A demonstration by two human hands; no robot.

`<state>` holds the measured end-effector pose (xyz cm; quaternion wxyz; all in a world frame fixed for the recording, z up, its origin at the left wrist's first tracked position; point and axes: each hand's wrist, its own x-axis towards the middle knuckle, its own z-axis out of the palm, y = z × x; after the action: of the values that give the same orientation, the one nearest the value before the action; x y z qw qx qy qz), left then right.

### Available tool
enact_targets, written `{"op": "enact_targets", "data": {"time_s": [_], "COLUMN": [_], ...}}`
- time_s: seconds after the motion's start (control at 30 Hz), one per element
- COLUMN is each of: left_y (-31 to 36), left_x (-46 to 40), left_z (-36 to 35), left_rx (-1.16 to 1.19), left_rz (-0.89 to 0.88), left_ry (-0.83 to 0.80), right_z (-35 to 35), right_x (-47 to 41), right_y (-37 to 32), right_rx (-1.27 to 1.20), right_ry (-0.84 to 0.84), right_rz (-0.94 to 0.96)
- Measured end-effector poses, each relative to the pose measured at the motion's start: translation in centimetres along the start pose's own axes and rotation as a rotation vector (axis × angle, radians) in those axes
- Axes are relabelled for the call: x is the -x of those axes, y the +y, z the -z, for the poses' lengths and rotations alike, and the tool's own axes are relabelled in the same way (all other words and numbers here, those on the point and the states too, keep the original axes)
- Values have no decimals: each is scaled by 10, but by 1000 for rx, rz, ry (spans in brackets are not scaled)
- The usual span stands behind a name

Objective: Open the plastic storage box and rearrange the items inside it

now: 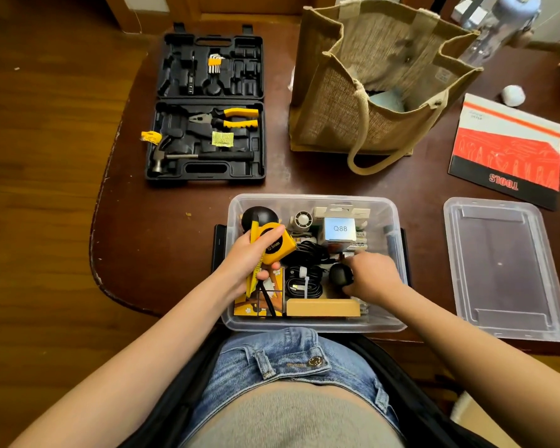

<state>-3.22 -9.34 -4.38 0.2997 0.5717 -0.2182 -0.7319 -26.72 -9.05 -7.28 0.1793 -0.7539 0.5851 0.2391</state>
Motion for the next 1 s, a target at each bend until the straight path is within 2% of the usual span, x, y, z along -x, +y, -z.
{"op": "enact_targets", "data": {"time_s": [0.27,0.4,0.53,0.63,0.77,0.9,1.0], "left_y": [1,1,1,1,1,0,1], "left_x": [1,2,4,4,7,9,11], "left_z": [3,3,6,8,10,12,11], "left_rx": [-7,-15,-11,-6,-23,-53,-80], "left_rz": [2,6,2,1,4,1,11], "left_ry": [16,20,19,31,31,12,-36], "right_z": [28,29,23,10,-1,6,31], "right_x": [5,-7,-2,6,8,9,9], "right_y": [0,-1,4,-3,-11,-10,-12], "right_rx": [146,113,180,216,251,308,143], "right_ry": [-47,-39,-157,-182,-173,-235,-172], "right_rz": [-233,-212,-77,-29,-17,-61,-47]}}
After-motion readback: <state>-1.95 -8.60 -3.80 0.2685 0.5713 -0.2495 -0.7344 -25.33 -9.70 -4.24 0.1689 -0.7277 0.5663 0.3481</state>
